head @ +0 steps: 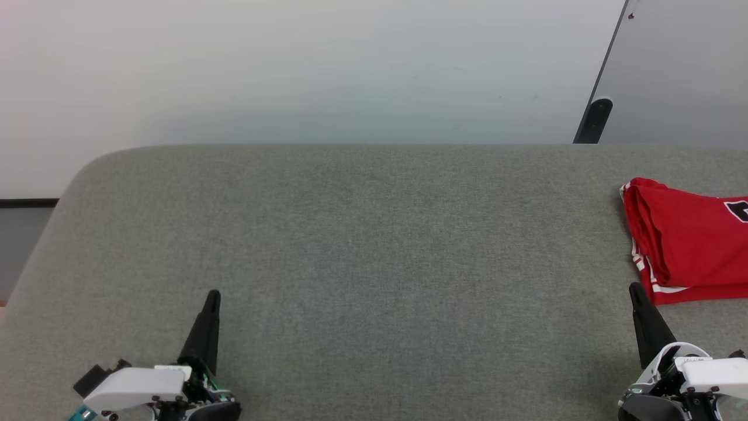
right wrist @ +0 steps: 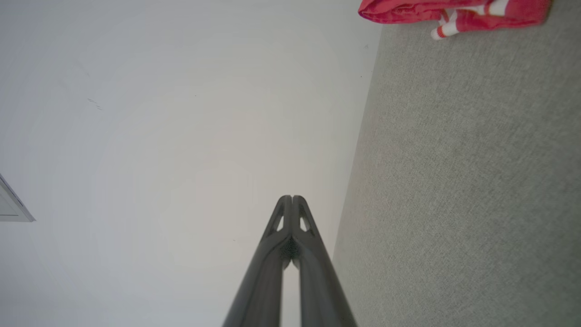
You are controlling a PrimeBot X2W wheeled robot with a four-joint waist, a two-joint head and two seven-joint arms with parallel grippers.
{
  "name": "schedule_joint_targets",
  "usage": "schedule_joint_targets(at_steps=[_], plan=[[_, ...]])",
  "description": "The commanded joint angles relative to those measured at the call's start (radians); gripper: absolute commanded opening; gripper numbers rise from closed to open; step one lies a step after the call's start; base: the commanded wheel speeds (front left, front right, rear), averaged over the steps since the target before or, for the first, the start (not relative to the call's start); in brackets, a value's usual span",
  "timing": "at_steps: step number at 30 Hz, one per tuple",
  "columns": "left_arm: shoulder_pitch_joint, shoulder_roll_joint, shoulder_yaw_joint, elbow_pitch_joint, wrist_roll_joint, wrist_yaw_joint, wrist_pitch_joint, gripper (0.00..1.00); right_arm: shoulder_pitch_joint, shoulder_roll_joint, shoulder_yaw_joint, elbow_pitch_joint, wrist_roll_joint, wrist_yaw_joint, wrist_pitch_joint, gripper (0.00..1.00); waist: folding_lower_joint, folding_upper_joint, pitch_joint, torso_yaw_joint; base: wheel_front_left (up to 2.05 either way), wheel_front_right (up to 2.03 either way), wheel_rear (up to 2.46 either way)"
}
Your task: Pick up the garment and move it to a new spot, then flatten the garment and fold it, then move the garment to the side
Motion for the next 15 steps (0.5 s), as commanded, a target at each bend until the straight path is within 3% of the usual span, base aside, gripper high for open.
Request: schedule_joint_targets(at_steps=[1, 15], plan=[[-0.009, -0.001, 0.002, 0.001, -0.003, -0.003, 0.002, 0.00, -0.003, 0.002, -0.001, -0.002, 0.004, -0.001, 0.001, 0.00, 0.0000, 0.0000, 0.000, 0.000, 0.00, 0.00, 0.00], [-0.009, -0.001, 0.002, 0.001, -0.003, -0.003, 0.002, 0.00, -0.003, 0.002, -0.001, -0.002, 0.004, -0.001, 0.000, 0.00, 0.0000, 0.0000, 0.000, 0.000, 0.00, 0.00, 0.00]])
